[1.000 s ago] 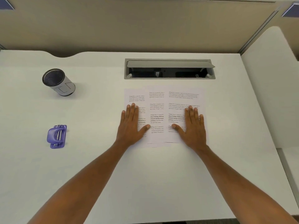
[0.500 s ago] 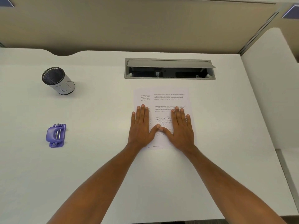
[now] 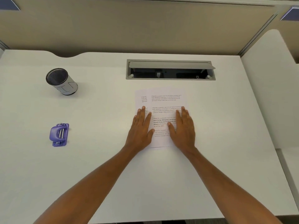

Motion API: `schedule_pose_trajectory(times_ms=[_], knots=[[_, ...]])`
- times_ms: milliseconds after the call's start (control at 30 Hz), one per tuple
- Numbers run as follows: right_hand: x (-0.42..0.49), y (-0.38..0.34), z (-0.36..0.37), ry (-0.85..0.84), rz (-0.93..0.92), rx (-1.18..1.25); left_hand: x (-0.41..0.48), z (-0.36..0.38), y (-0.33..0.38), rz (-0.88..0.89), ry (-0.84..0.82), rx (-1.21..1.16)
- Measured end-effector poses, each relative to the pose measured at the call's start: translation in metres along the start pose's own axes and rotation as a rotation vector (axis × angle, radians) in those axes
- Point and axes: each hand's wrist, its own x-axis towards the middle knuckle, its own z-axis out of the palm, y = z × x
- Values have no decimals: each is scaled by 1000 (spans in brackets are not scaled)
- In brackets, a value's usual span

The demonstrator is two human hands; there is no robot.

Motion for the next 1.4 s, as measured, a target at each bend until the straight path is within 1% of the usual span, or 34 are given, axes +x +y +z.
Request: schedule_pose_trajectory(times_ms=[33, 100, 200, 400, 467, 867, 1133, 1267, 1400], knots=[[-1, 4, -4, 36, 64, 6, -5, -5, -2, -22, 1, 0], [-2, 13, -11, 71, 188, 3, -15, -14, -2, -127, 23, -20], [0, 24, -20, -2, 306, -8, -27, -24, 1, -298, 82, -121], [8, 20, -28, -127, 320, 6, -20, -31, 7, -493, 107, -437], [9, 16, -30, -154, 313, 1, -15, -32, 11, -539, 97, -503], [1, -16, -27, -204, 261, 31, -12, -37, 23, -555, 84, -572], [-5, -10, -35, -169, 397, 99, -27, -40, 23, -589, 98, -632], [-8, -10, -35, -190, 416, 168, -34, -34, 29, -596, 111, -682], [-9, -14, -34, -182, 424, 198, -36, -29, 33, -593, 122, -665]])
